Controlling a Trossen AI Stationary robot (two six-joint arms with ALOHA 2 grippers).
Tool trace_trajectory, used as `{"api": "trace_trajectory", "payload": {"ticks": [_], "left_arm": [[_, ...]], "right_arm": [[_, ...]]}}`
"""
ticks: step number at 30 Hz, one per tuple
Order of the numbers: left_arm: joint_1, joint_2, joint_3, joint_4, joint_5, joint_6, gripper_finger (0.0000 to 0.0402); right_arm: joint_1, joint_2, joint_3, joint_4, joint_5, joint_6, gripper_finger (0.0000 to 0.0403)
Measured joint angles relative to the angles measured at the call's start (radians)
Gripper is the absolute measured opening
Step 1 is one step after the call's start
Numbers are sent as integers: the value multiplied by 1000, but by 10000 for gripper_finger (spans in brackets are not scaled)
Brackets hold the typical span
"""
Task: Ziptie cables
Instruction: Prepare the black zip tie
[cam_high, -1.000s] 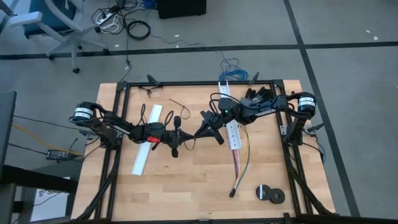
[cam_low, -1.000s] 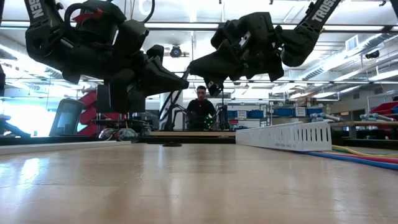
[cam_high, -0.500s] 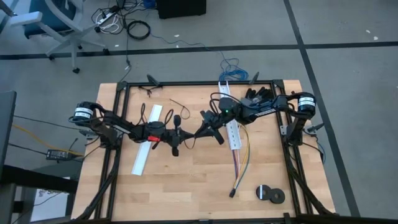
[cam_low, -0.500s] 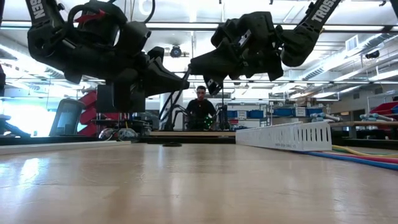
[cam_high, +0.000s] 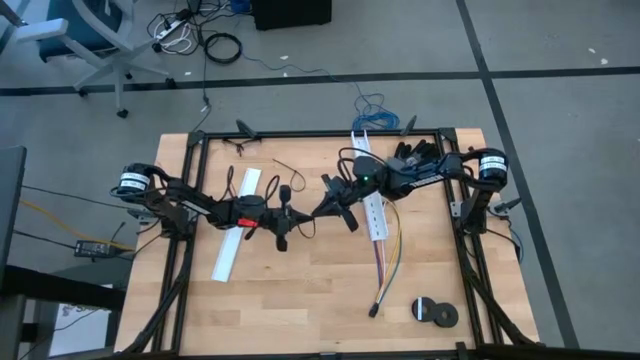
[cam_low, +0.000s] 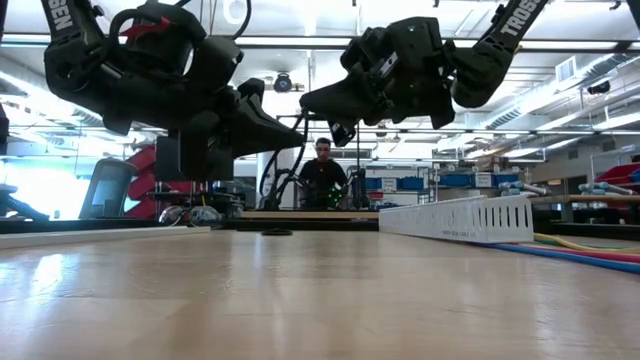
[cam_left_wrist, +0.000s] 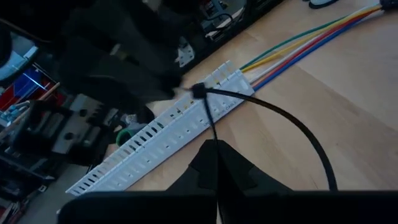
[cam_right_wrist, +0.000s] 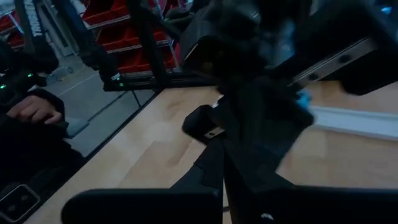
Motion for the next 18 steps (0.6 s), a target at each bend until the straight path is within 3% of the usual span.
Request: {"api": "trace_trajectory", "payload": {"ticks": [10, 13, 18], "left_arm": [[-1, 0, 1, -38, 4, 0, 0], [-1, 0, 1, -37, 4, 0, 0], [-5, 0, 1, -35, 4, 11, 0]], "right_arm": [[-33, 0, 0, 35, 98, 13, 0], [-45, 0, 0, 36, 54, 50, 0], [-105, 0, 0, -1, -119, 126, 0]]}}
